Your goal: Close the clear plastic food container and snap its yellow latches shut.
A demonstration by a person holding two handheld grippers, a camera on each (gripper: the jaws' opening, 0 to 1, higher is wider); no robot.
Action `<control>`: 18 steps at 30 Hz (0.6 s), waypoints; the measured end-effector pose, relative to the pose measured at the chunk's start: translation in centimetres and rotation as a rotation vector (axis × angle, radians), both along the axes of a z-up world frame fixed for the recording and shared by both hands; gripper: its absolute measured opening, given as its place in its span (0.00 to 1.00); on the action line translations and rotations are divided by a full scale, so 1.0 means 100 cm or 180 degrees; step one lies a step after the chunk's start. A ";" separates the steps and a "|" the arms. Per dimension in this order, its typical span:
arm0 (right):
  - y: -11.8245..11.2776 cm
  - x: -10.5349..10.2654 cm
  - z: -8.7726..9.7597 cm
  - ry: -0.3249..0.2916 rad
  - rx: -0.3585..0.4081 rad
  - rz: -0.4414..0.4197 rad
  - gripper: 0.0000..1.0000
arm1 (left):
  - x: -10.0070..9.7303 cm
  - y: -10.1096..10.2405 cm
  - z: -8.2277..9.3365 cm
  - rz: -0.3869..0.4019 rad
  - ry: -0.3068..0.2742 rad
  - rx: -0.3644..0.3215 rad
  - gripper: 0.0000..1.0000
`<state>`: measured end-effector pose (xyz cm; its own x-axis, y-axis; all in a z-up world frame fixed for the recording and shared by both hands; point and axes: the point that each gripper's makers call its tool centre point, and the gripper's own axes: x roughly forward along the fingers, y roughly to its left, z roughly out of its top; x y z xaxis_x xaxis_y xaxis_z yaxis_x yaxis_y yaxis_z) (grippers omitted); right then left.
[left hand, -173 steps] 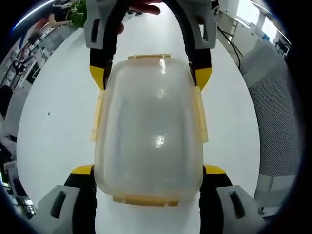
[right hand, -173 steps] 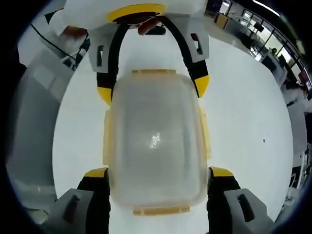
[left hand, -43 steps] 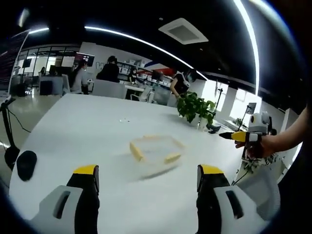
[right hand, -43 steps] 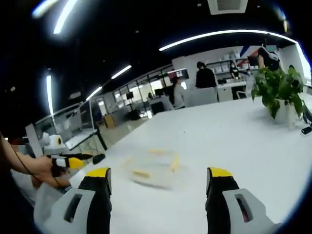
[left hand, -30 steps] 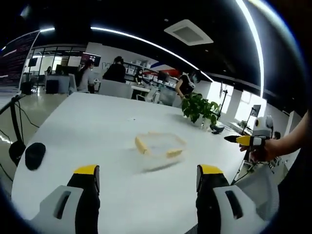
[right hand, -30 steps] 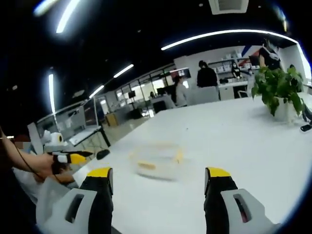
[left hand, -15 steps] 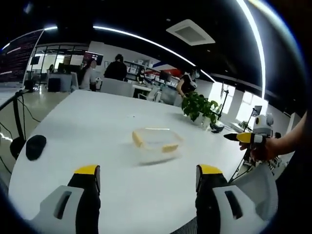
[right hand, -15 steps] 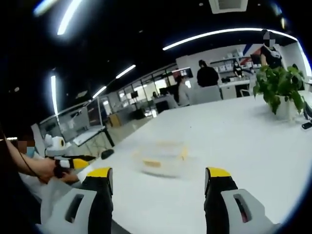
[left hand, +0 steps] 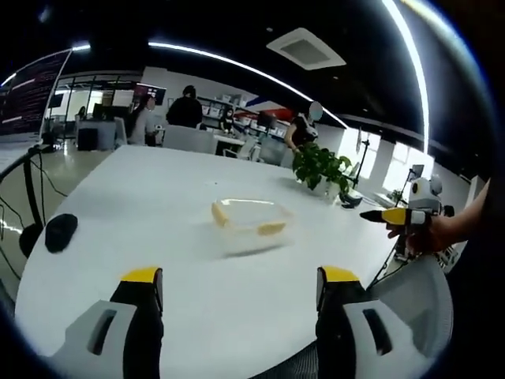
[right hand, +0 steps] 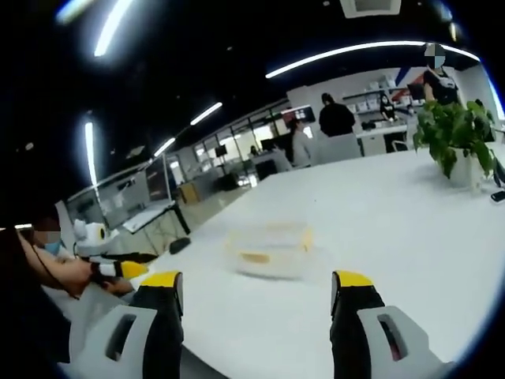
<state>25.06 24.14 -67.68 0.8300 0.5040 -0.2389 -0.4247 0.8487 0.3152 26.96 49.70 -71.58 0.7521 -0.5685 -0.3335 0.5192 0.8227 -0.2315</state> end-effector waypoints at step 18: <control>0.011 -0.014 -0.027 -0.0018 -0.0452 0.0159 0.74 | -0.002 -0.006 -0.016 -0.0087 -0.0070 0.0163 0.74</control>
<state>23.69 25.22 -70.38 0.8063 0.5062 -0.3061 -0.4690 0.8623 0.1908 26.77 49.14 -73.18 0.7439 -0.5716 -0.3462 0.5461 0.8186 -0.1779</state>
